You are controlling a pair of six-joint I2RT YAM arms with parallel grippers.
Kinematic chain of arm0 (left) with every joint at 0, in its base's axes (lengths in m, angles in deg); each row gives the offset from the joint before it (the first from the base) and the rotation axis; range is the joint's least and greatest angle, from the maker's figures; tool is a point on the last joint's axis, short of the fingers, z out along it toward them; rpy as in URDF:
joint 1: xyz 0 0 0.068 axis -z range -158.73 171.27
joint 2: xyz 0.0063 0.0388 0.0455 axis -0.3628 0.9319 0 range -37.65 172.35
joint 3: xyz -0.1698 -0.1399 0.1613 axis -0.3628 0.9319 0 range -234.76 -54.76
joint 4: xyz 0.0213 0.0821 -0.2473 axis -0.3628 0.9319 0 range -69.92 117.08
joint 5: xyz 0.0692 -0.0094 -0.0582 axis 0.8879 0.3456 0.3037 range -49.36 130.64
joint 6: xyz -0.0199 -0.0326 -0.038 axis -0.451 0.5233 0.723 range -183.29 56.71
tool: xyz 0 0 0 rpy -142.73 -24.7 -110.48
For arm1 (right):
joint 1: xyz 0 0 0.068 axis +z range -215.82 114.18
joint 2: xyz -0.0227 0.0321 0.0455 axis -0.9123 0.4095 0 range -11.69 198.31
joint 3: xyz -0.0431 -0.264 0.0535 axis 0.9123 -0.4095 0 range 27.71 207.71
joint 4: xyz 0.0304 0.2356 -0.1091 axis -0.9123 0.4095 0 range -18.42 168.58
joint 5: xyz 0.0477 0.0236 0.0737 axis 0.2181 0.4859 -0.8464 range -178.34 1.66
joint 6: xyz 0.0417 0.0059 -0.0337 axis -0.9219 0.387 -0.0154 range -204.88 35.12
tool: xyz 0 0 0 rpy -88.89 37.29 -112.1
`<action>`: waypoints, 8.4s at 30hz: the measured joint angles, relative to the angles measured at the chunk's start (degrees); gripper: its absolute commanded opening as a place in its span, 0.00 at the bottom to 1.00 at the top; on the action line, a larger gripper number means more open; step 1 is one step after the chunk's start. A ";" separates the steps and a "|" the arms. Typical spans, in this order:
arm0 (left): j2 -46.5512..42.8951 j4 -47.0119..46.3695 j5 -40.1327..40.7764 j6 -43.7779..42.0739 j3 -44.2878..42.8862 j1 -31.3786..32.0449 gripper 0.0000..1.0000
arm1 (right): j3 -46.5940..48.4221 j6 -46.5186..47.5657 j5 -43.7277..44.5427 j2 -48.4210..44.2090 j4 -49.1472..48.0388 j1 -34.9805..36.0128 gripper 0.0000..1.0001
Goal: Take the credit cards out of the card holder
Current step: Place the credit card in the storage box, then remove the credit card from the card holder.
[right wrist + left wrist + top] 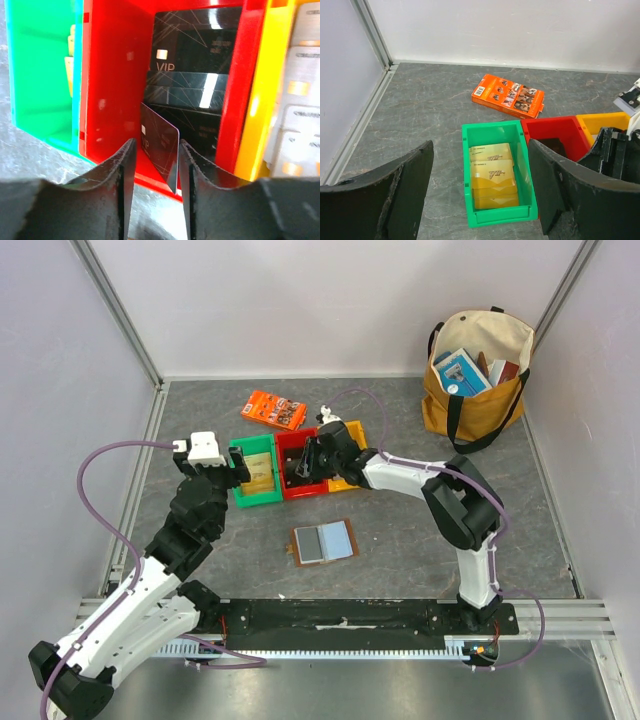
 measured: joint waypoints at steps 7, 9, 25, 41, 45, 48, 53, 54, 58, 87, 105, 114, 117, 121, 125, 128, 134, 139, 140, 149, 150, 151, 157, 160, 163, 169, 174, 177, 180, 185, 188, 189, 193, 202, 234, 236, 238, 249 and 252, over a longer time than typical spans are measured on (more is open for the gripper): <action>0.76 0.17 -1.70 0.11 0.00 0.00 0.81 | -0.11 5.03 5.79 -7.65 7.74 0.66 0.67; 1.14 0.68 -2.78 0.52 -0.02 0.00 0.81 | -0.83 6.58 7.13 -11.56 9.05 1.01 0.70; 9.42 23.61 -28.98 24.09 -8.83 0.00 0.60 | -19.32 10.38 5.49 -30.62 12.94 7.30 0.68; 12.85 24.94 -42.69 39.12 9.33 0.39 0.60 | -23.61 10.40 7.39 -26.62 11.19 19.43 0.81; 14.40 22.93 -44.02 40.87 12.39 0.39 0.57 | -23.58 10.58 9.40 -23.50 11.04 22.03 0.84; 14.80 20.83 -44.98 42.03 14.10 0.39 0.54 | -23.37 10.60 10.88 -21.38 11.21 23.52 0.84; 15.93 16.76 -46.34 43.71 16.13 0.39 0.47 | -22.01 10.60 13.44 -19.02 11.52 25.44 0.85; 16.22 16.06 -46.53 44.04 16.46 0.39 0.45 | -21.64 10.58 13.79 -18.75 11.54 25.66 0.86; 17.29 13.29 -47.15 44.96 17.86 0.39 0.37 | -20.46 10.58 15.34 -18.10 11.69 26.29 0.86; 17.86 9.35 -48.28 46.21 19.71 0.44 0.02 | -17.35 11.89 23.80 -14.95 18.18 27.74 0.76; 17.73 9.46 -48.24 46.18 19.74 0.44 0.02 | -17.35 12.98 21.53 -19.67 20.70 24.39 0.78; 17.73 9.49 -48.24 46.18 19.74 0.44 0.02 | -16.96 12.92 17.77 -17.97 18.84 24.48 0.85; 17.68 9.53 -48.24 46.18 19.74 0.44 0.02 | -16.83 12.92 17.97 -16.15 18.53 24.48 0.86; 17.29 9.92 -48.24 46.18 19.74 0.44 0.02 | -16.83 12.90 18.25 -14.67 18.51 24.48 0.85; 16.94 10.43 -48.24 46.18 19.74 0.44 0.02 | -16.72 12.94 19.69 -14.64 18.86 24.63 0.82; 16.74 10.82 -48.26 46.16 19.74 0.44 0.02 | -16.70 13.07 20.76 -15.08 19.87 24.50 0.80; 16.63 11.61 -48.24 46.16 19.74 0.44 0.02 | -16.70 14.21 20.70 -18.95 21.62 22.27 0.80; 16.63 12.13 -48.26 46.16 19.74 0.44 0.02 | -16.70 15.56 19.85 -20.74 21.64 19.45 0.82; 16.63 12.20 -48.26 46.16 19.74 0.44 0.02 | -16.70 15.76 19.63 -20.74 21.68 19.10 0.82; 16.63 12.24 -48.28 46.16 19.74 0.44 0.02 | -16.74 15.96 15.74 -20.00 20.50 19.04 0.82; 16.63 12.24 -48.28 46.16 19.74 0.44 0.02 | -16.74 15.96 15.02 -19.63 20.09 19.04 0.82; 16.63 12.22 -48.28 46.16 19.74 0.44 0.02 | -16.74 15.98 14.14 -19.21 19.69 19.06 0.82; 15.78 12.68 -47.98 46.16 19.74 0.44 0.13 | -17.40 16.59 6.16 -18.01 16.76 19.08 0.81; 13.53 14.05 -46.62 46.16 19.71 0.44 0.26 | -18.25 17.07 2.40 -18.18 15.56 18.71 0.81; 11.13 16.81 -44.37 46.03 19.19 0.44 0.38 | -19.96 17.25 -1.01 -19.71 15.08 16.52 0.81; 7.26 23.30 -39.63 45.53 13.81 0.44 0.49 | -22.34 18.60 -7.06 -25.64 14.99 9.88 0.82; 6.78 26.51 -37.64 44.85 7.21 0.44 0.49 | -22.91 20.46 -10.91 -29.11 14.08 9.84 0.81; 6.36 27.28 -37.70 44.81 4.68 0.44 0.47 | -23.54 20.92 -11.02 -29.70 13.22 9.73 0.75; 6.27 27.50 -39.21 44.81 2.91 0.44 0.40 | -24.79 20.13 -7.96 -29.70 13.00 9.27 0.67; 8.04 26.27 -43.89 44.89 0.74 0.55 0.29 | -26.97 17.29 -2.08 -28.17 12.92 7.08 0.62; 11.61 23.47 -46.16 45.00 -0.70 1.57 0.24 | -27.69 16.37 -0.22 -26.49 12.85 6.69 0.59; 13.14 22.40 -46.66 45.03 -1.07 2.19 0.23 | -27.85 16.15 -0.04 -25.94 12.76 6.73 0.57; 19.08 18.82 -47.41 45.07 -1.84 5.75 0.19 | -28.22 15.23 0.20 -24.37 11.93 6.73 0.52; 26.75 15.39 -43.93 45.03 1.38 8.68 0.12 | -28.65 14.40 0.22 -23.76 11.58 6.73 0.50; 28.35 14.97 -40.24 45.05 10.64 8.70 0.09 | -28.65 14.38 -4.42 -25.90 9.42 7.02 0.42; 28.35 14.93 -40.24 45.05 10.69 8.70 0.09 | -28.65 14.36 -4.37 -24.96 9.22 7.10 0.41; 28.35 14.91 -40.24 45.05 10.73 8.70 0.09 | -28.65 14.36 -4.35 -23.76 9.22 7.10 0.41; 28.35 14.88 -40.28 45.05 10.75 8.70 0.08 | -28.65 13.81 -2.97 -22.36 8.59 7.65 0.41; 28.35 14.88 -40.28 45.05 10.75 8.70 0.08 | -28.65 13.60 -2.12 -22.43 8.61 7.78 0.41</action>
